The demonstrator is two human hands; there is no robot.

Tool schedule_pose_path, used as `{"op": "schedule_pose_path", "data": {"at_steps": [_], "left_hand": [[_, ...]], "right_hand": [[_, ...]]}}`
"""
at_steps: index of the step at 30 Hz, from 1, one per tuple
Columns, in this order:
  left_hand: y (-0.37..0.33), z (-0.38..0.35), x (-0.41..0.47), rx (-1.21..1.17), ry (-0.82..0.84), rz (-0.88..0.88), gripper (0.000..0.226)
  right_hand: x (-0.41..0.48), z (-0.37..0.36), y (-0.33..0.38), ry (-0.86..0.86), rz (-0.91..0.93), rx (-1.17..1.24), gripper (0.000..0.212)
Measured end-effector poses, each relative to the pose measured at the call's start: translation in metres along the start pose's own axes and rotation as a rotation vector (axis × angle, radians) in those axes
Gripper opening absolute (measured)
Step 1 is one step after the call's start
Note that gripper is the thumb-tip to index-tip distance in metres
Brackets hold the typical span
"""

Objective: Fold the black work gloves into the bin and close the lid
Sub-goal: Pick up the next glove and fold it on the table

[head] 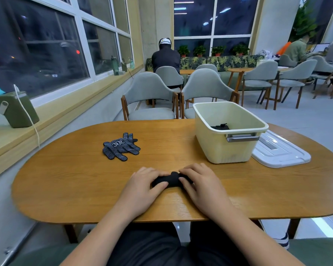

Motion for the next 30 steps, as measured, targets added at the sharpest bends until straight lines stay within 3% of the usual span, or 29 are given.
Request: {"op": "schedule_pose_path", "data": {"at_steps": [11, 18, 30], "left_hand": [[0.002, -0.005, 0.004, 0.047, -0.006, 0.024, 0.034], [-0.005, -0.002, -0.002, 0.098, -0.021, -0.112, 0.037], [-0.004, 0.006, -0.004, -0.129, -0.011, -0.040, 0.032]], "right_hand": [[0.000, 0.000, -0.001, -0.030, 0.036, -0.082, 0.025], [0.004, 0.001, 0.000, 0.072, 0.017, -0.060, 0.033], [0.000, 0.006, -0.003, 0.139, 0.001, 0.165, 0.031]]}}
Point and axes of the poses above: each hand's wrist, its own x-axis towards the middle knuckle, its own z-axis out of the back of the hand, y = z × x, the point moved 2 cm from there along x, towards the middle knuckle, and after that the axes turned 14 degrees about -x, right-handed, at the moved point
